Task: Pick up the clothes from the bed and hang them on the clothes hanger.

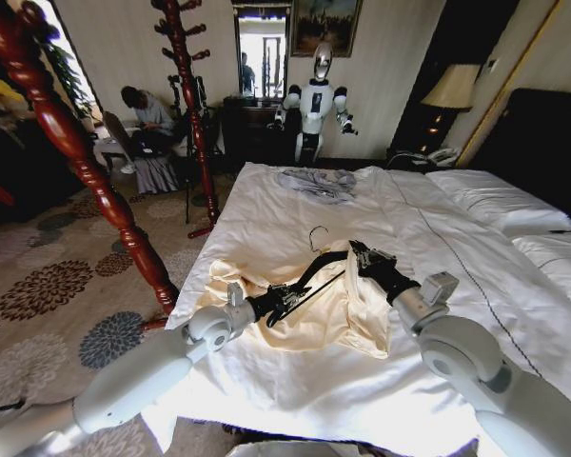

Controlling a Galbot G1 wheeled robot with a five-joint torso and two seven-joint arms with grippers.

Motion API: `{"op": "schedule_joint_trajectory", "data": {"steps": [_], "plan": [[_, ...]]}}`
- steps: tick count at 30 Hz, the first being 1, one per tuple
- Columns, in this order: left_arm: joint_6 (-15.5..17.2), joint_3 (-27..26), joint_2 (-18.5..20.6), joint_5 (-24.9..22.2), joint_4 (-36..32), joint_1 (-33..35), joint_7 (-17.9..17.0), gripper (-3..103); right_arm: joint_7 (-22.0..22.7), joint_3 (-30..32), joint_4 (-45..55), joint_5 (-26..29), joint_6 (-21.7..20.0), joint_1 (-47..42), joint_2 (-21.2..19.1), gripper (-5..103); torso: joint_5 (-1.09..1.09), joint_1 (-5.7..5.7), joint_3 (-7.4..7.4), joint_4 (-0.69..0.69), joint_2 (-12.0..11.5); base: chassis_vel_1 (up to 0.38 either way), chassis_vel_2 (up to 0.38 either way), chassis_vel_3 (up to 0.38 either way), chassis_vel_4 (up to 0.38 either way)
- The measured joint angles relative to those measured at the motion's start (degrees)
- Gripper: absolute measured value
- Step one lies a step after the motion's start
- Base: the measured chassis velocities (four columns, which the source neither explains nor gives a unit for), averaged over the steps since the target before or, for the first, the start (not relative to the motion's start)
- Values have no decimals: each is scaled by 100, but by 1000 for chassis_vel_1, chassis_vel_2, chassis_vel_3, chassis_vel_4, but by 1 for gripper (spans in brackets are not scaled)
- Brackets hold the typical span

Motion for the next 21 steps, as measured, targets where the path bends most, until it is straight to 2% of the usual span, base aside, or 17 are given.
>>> {"op": "schedule_joint_trajectory", "data": {"steps": [9, 14, 21], "plan": [[0, -66, 0, -116, -18, -111, -87, 18, -298, -108, 47, -288, -31, -358, 146, 1, 0, 0, 0, 1, 0, 0, 0, 0, 0], [-2, -143, 5, -122, -19, -75, -111, 18, -577, -172, 128, -712, -20, -614, 184, 1, 0, 0, 0, 1, 0, 0, 0, 0, 0], [-6, -139, -53, -119, -34, -73, -162, 18, -587, -220, 221, -466, -57, -531, 214, 1, -1, 0, 0, 1, 0, 0, 0, 0, 0]]}}
